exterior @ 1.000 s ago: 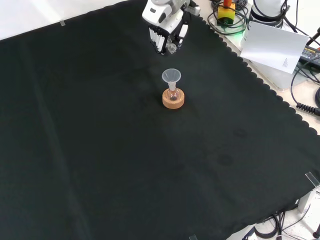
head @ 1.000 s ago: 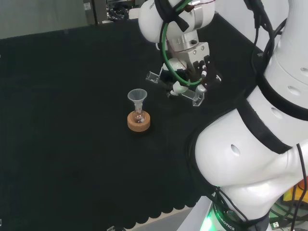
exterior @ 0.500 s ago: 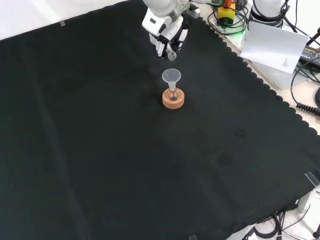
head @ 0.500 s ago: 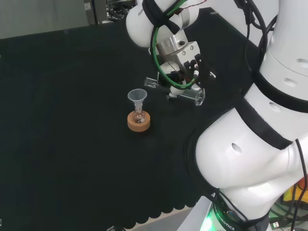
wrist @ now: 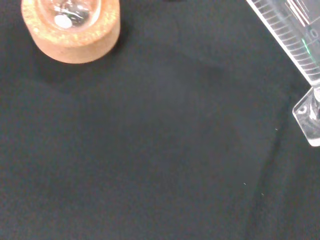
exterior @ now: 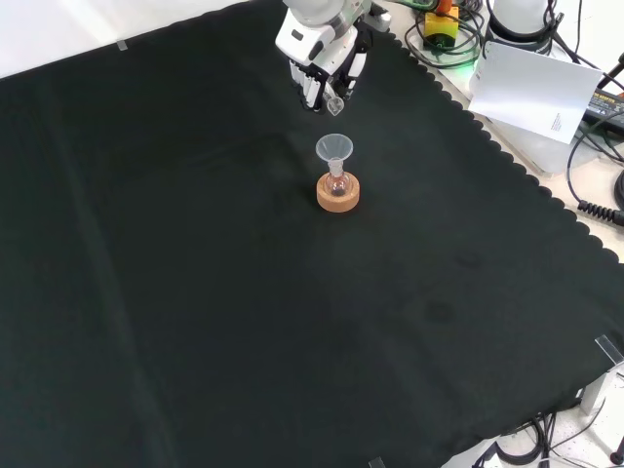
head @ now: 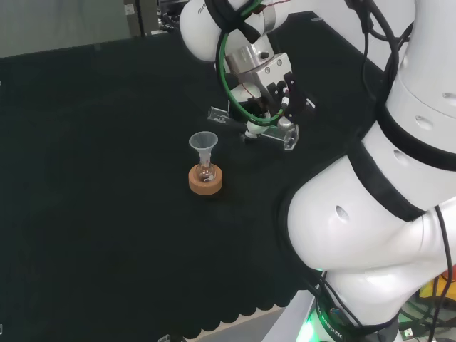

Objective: Pour the water from the graduated cylinder into the round-bottom flask.

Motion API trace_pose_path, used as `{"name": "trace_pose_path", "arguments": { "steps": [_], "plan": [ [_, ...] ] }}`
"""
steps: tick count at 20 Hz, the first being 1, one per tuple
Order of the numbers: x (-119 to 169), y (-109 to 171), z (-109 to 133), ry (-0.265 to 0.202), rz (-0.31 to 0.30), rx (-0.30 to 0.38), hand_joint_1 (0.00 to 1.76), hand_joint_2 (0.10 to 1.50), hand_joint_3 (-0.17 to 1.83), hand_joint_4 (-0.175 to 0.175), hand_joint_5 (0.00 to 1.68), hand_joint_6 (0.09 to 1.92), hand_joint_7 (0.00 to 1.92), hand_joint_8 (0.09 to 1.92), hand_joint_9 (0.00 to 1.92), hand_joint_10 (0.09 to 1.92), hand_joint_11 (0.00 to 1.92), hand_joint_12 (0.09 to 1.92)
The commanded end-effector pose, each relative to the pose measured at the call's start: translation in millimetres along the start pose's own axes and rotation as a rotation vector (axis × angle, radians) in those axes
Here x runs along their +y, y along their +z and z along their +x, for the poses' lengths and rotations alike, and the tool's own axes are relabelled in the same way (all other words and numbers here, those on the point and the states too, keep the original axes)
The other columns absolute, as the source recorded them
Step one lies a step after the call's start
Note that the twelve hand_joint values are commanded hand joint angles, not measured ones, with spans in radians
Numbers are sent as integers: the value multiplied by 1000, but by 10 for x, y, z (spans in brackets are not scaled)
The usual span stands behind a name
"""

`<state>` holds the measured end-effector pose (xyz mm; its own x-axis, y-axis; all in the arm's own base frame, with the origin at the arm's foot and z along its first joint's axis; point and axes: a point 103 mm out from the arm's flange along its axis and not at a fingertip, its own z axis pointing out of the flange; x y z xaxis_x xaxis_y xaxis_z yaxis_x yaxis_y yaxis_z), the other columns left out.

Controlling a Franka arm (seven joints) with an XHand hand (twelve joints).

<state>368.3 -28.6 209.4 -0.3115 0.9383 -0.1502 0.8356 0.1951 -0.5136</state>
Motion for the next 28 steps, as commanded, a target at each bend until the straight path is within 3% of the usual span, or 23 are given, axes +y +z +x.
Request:
{"name": "trace_pose_path", "arguments": {
  "steps": [1, 28],
  "plan": [
    [91, 98, -9, 30, 152, -115, 1134, 1140, -10, -135, 957, 1060, 1131, 466, 1363, 96, 1196, 797],
    [87, 10, 80, 55, 205, -191, 1129, 1143, -10, -127, 951, 1071, 1146, 433, 1372, 87, 1203, 781]
  ]
}}
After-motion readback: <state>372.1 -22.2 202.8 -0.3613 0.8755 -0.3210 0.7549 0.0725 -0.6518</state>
